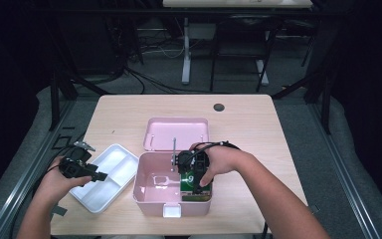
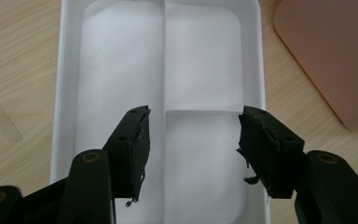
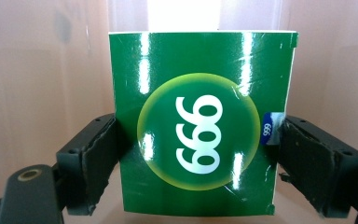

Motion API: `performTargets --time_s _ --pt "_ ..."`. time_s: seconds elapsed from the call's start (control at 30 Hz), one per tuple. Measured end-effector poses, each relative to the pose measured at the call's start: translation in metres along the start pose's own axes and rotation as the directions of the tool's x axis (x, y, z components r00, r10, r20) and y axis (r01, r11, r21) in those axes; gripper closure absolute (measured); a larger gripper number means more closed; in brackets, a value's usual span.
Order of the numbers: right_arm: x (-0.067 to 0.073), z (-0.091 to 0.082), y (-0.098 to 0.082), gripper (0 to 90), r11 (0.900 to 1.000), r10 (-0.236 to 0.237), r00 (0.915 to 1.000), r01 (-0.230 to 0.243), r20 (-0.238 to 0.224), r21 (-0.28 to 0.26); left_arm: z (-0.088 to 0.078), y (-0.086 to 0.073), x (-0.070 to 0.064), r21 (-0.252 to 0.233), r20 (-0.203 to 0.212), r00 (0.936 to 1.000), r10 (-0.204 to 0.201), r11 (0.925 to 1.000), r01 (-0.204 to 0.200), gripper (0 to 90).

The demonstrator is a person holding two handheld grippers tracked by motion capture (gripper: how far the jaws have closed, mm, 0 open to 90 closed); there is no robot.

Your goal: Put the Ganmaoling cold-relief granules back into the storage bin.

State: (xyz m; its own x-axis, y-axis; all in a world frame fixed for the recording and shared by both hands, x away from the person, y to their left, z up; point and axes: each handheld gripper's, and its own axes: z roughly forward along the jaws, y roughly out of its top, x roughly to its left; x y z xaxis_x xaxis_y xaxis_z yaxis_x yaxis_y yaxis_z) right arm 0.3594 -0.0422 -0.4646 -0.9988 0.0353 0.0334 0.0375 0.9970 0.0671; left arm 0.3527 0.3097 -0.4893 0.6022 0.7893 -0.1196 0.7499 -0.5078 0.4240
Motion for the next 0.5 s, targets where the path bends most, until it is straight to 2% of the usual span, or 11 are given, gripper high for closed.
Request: performTargets --time_s 0.27,0.5 --pt "-0.0024 0.0022 0.0010 16.3 0.999 0.019 0.9997 -0.019 0.016 0.027 -0.0001 0.0000 -0.0001 -0.002 0.001 1.0000 -0.003 1.0000 0.003 43.0" --pt "-0.0014 -0.0019 -0.0017 17.3 0.999 0.034 0.9993 -0.035 0.014 0.021 0.0007 0.0004 -0.0009 0.001 -0.001 1.0000 -0.001 1.0000 0.001 43.0"
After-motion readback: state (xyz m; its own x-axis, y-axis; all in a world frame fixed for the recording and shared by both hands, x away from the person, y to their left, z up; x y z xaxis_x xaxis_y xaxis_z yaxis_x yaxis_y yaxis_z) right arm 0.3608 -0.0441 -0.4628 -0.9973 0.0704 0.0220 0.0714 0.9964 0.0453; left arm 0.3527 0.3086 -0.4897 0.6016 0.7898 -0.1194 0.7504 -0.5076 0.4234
